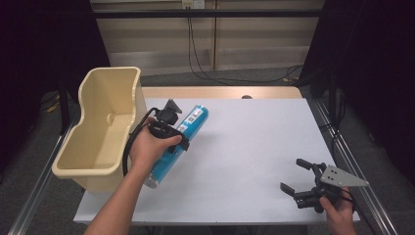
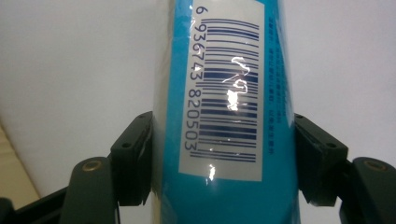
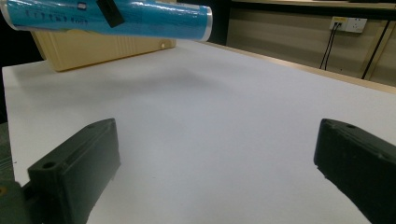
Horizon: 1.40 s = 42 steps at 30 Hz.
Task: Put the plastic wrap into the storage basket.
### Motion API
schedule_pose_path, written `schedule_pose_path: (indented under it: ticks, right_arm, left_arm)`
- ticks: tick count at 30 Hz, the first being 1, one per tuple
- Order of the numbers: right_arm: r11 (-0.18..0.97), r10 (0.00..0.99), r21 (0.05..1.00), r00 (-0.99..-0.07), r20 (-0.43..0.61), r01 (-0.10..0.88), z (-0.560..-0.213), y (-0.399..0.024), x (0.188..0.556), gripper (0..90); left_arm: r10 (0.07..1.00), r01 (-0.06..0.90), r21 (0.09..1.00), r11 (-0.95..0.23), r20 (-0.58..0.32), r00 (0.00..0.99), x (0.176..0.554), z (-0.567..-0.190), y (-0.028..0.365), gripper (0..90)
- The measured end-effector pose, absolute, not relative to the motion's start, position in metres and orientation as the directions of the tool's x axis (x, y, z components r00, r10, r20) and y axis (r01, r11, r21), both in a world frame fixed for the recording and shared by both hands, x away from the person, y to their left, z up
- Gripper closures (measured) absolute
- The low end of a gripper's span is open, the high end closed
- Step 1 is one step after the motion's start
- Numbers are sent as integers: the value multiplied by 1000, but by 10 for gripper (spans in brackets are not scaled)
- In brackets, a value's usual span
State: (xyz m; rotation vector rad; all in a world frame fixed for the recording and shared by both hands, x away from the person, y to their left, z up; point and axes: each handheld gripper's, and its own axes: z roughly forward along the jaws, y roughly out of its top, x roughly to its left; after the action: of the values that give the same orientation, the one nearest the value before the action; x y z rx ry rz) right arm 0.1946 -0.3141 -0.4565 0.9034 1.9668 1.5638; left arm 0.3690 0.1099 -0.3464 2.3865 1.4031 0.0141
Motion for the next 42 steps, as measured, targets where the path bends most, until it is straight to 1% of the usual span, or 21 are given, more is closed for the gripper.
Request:
schedule_pose_path:
  ticks: [9,22,27,42]
  right_arm:
    - [134,736,970,-676,40,204,-456,-314,194,0]
    - [129,738,970,-673,44,205,-456,-315,194,0]
    - [131,736,970,-675,42,203,-456,-314,194,0]
    - [127,744,973,-668,34,191,-455,-314,193,0]
  left_arm:
    - [856,849,321,-419,-174,488,368,-318,117,323]
    - [869,859,325,-395,-171,464,365,-295,134,323]
    - [876,868,333,-368,-190,444,362,-285,144,323]
    - [898,876,371,-307,-190,396,352,-257,182,323]
